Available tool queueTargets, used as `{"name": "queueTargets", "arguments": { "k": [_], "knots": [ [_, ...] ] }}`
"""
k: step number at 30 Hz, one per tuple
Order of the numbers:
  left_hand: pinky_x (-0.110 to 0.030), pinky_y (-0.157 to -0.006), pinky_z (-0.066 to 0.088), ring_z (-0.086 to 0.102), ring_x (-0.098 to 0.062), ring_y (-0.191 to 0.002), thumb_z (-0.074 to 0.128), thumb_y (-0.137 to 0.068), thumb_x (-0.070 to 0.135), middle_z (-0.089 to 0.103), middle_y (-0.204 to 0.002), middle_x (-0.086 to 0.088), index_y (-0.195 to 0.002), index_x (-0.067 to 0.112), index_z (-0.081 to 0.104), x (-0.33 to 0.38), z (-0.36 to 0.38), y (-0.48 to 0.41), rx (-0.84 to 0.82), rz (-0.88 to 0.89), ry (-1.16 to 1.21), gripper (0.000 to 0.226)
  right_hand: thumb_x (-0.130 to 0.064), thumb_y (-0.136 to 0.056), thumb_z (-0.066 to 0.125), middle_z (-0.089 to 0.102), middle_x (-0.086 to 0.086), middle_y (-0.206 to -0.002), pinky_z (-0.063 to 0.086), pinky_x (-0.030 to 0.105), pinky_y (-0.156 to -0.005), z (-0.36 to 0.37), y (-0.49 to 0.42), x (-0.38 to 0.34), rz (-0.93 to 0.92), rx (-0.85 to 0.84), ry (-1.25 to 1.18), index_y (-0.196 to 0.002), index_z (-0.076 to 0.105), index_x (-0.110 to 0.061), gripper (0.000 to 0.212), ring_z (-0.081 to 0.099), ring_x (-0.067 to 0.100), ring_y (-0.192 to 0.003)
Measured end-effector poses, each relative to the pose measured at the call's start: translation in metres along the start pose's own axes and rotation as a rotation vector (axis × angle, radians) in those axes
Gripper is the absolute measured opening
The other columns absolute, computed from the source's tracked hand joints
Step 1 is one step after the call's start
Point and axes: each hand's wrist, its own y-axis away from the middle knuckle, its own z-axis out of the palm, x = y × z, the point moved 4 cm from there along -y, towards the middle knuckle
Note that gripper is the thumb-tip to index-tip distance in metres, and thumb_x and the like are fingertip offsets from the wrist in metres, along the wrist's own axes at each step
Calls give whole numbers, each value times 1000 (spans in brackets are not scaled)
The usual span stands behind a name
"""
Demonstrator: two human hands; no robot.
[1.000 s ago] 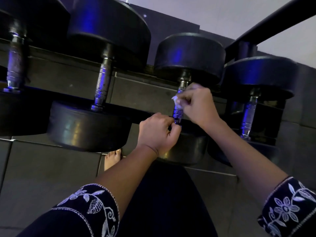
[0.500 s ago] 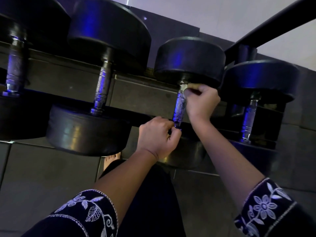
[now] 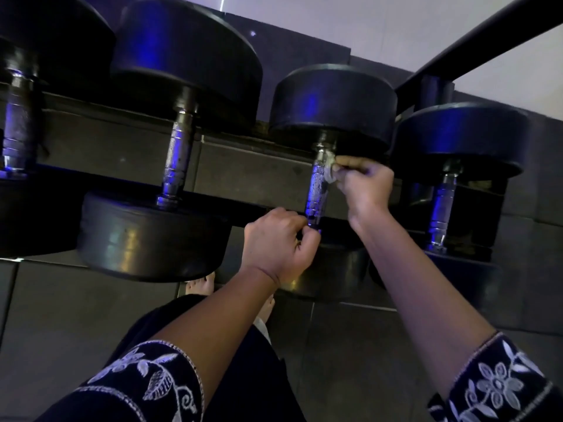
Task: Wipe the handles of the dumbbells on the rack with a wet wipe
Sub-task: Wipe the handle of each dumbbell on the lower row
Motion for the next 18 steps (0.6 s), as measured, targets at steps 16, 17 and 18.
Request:
{"name": "queueTargets", "arguments": {
  "k": [16, 17, 18],
  "knots": [
    [-28, -53, 32, 55, -13, -70, 30, -78, 43, 57, -63, 4, -59, 14, 58, -2, 2, 1, -3, -3, -23, 44, 17, -70, 32, 68, 18, -63, 56, 42, -65, 20, -18, 17, 432, -471, -242, -90, 55, -1, 35, 69, 28, -57],
    [-29, -53, 33, 56, -14, -71, 30, -78, 43, 57, -64, 4, -60, 15, 58, -2, 2, 0, -2, -5, -22, 44, 17, -78, 31, 69, 16, -63, 56, 40, -66, 21, -17, 20, 431, -543, -183, -90, 56, -2, 34, 70, 25, -58],
    [-29, -53, 35, 56, -14, -71, 30, -78, 43, 57, -64, 4, -60, 14, 58, -2, 2, 0, -2, -7, -23, 44, 16, -86, 27, 70, 12, -63, 57, 35, -64, 20, -13, 23, 428, -629, -101, -87, 59, -3, 37, 70, 21, -58]
  ]
}}
